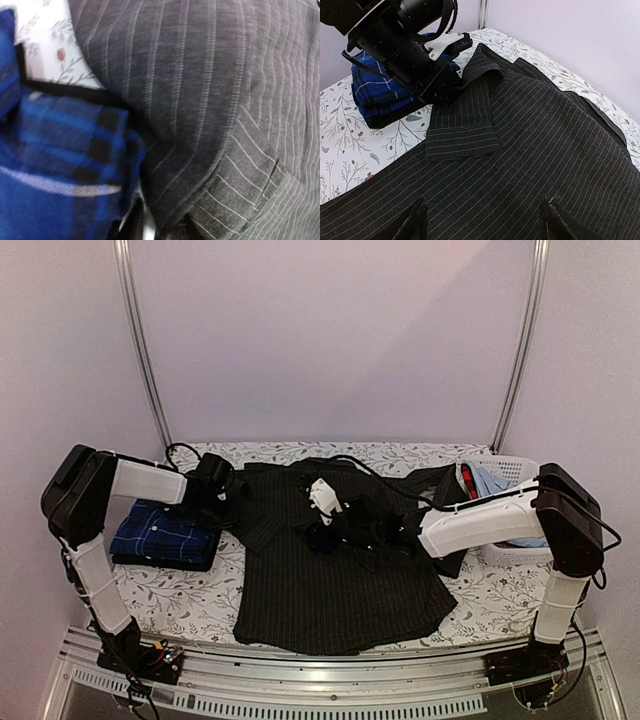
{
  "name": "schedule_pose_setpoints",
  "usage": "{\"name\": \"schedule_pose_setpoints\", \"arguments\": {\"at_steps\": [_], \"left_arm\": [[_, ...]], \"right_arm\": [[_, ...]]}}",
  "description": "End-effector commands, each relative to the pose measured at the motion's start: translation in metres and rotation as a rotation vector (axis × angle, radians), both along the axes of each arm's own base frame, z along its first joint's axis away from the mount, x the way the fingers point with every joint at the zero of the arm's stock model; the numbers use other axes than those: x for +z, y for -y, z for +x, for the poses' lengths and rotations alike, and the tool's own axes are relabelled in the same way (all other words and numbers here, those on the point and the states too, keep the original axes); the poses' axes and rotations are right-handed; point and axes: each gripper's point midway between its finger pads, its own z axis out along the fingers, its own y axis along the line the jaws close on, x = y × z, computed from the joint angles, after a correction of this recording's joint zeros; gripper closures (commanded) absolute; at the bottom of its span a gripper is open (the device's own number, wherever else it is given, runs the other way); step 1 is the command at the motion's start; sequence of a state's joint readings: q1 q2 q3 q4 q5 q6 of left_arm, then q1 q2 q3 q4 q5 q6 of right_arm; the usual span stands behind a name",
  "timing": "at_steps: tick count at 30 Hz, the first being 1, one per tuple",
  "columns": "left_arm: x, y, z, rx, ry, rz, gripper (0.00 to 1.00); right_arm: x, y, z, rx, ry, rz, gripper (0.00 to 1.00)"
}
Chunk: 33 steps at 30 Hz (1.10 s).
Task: Fold and stack the long sleeve shirts
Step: Pick up the flattened shirt from the center of the board.
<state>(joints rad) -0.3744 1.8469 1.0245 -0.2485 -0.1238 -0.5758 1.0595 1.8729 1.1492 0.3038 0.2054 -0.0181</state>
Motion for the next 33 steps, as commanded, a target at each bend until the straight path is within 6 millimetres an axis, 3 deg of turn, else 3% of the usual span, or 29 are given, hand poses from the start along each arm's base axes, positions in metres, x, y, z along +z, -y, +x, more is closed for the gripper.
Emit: {"name": "schedule_pose_setpoints", "arguments": {"at_steps": [1,3,13,22,28,33], "left_arm": [[0.012,0.007,0.016,-0.012,0.040,-0.047,0.93],[0.023,0.013,0.015,-0.036,0.052,-0.076,1.00],[0.097,0.057,-0.013,-0.221,0.074,-0.323,1.00],[0.161,0.078,-0.030,-0.318,0.142,-0.483,1.00],[0.191,0.088,-0.035,-0.367,0.168,-0.548,1.00],[0.211,0.094,-0.039,-0.395,0.195,-0.603,1.00]], "right_arm": [[0.010,0.000,-0.005,0.010,0.014,0.017,0.25],[0.009,-0.004,-0.004,0.020,0.030,0.007,0.24],[0.008,-0.033,-0.003,0.063,0.168,-0.066,0.14],[0.005,-0.063,-0.001,0.052,0.204,-0.015,0.11],[0.000,-0.076,0.000,0.010,0.230,-0.002,0.07],[0.007,-0.081,0.008,-0.056,0.282,0.014,0.04]]}}
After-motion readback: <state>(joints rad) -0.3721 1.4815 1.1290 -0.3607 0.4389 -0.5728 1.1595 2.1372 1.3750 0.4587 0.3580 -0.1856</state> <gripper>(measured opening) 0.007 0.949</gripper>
